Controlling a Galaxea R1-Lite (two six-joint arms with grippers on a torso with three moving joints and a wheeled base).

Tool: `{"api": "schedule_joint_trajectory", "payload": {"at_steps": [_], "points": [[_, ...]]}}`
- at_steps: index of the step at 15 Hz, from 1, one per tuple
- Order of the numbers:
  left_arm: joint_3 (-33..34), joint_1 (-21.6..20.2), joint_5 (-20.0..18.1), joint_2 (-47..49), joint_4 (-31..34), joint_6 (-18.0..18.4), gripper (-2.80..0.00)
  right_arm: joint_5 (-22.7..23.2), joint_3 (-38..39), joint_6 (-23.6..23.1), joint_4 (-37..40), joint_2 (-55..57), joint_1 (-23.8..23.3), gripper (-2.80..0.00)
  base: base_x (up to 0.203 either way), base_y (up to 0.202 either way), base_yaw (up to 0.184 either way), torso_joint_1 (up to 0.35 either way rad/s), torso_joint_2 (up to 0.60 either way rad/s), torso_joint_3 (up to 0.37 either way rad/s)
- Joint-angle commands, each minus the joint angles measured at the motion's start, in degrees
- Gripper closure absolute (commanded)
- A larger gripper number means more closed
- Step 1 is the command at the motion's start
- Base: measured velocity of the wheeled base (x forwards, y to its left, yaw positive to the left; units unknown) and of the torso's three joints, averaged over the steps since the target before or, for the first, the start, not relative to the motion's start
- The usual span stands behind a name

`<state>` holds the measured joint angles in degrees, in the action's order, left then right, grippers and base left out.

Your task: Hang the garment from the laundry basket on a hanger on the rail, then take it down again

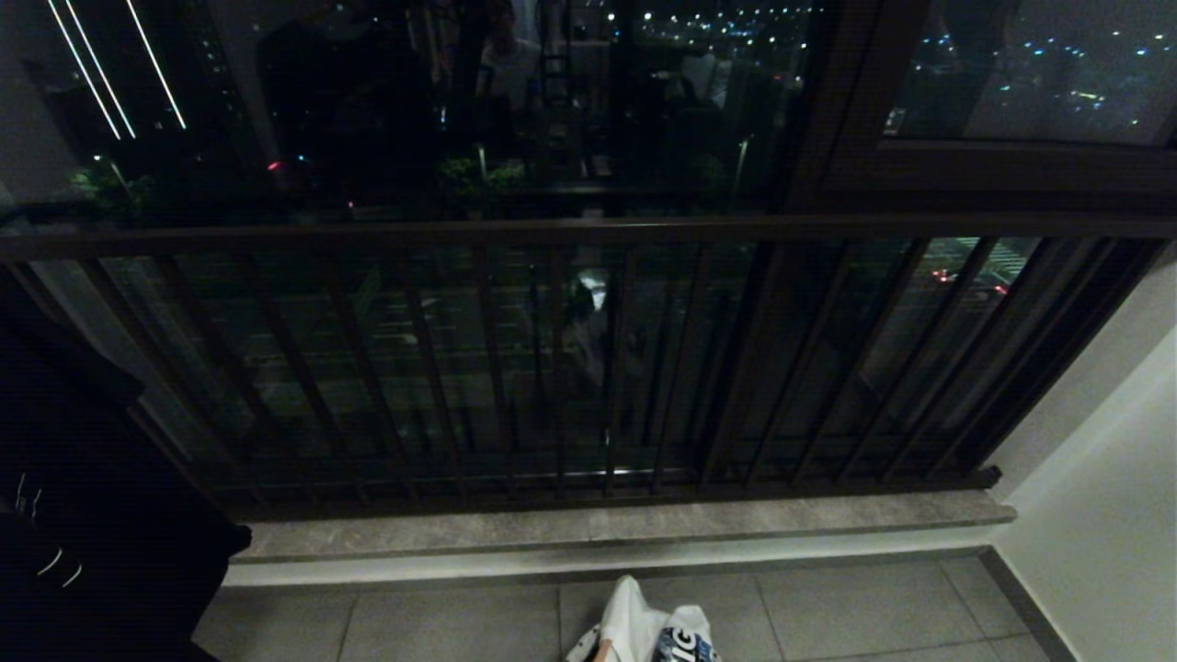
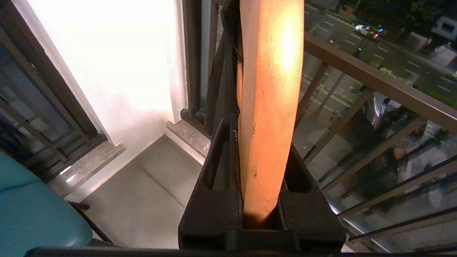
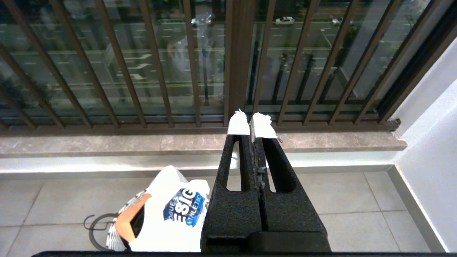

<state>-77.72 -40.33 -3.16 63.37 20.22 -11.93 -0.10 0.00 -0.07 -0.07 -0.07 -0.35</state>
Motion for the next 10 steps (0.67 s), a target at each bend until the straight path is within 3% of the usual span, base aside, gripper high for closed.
{"api": "schedule_joint_trajectory", "payload": {"at_steps": [1,10], "points": [[0.12,-0.02,-0.01,-0.44,0.08,-0.11,0.00,0.01,0.00,-0.01,-0.01,-0.01,0.00,0.00,0.000,0.000,0.000,0.000,0.00,0.000],[1.44,1.57,-0.01,-0.96,-2.49,-0.63,0.00,0.01,0.00,-0.01,-0.01,-0.01,0.00,0.00,0.000,0.000,0.000,0.000,0.00,0.000]]}}
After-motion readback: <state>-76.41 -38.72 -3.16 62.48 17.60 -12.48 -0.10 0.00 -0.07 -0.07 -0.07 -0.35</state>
